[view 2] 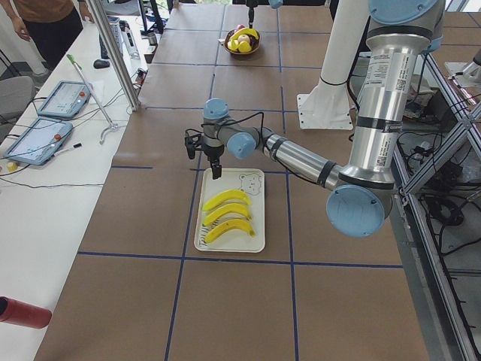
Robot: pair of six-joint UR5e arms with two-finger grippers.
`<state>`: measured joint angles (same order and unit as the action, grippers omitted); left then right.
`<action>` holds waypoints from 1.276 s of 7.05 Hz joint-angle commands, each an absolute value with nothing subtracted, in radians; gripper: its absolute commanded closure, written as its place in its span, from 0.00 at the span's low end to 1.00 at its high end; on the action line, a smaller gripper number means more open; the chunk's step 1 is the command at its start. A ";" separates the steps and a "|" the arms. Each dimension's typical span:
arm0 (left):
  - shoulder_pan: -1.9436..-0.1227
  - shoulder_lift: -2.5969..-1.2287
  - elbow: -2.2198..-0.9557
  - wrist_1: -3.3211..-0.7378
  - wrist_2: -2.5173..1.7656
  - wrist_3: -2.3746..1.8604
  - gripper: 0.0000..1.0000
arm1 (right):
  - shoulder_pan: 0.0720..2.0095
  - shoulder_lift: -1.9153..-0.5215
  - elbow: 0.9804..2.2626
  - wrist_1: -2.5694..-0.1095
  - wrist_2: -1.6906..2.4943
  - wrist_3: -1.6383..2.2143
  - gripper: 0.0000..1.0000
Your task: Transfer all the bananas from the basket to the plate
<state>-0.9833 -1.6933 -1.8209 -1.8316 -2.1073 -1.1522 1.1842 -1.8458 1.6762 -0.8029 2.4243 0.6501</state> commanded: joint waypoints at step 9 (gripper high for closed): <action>-0.983 -1.692 -1.824 -1.833 -2.106 -1.150 0.00 | 1.216 -1.819 1.692 -0.798 2.546 0.647 1.00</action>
<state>-0.9833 -1.6920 -1.8192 -1.8331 -2.1061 -1.1505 1.1707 -1.8209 1.6671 -0.7960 2.4923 0.6469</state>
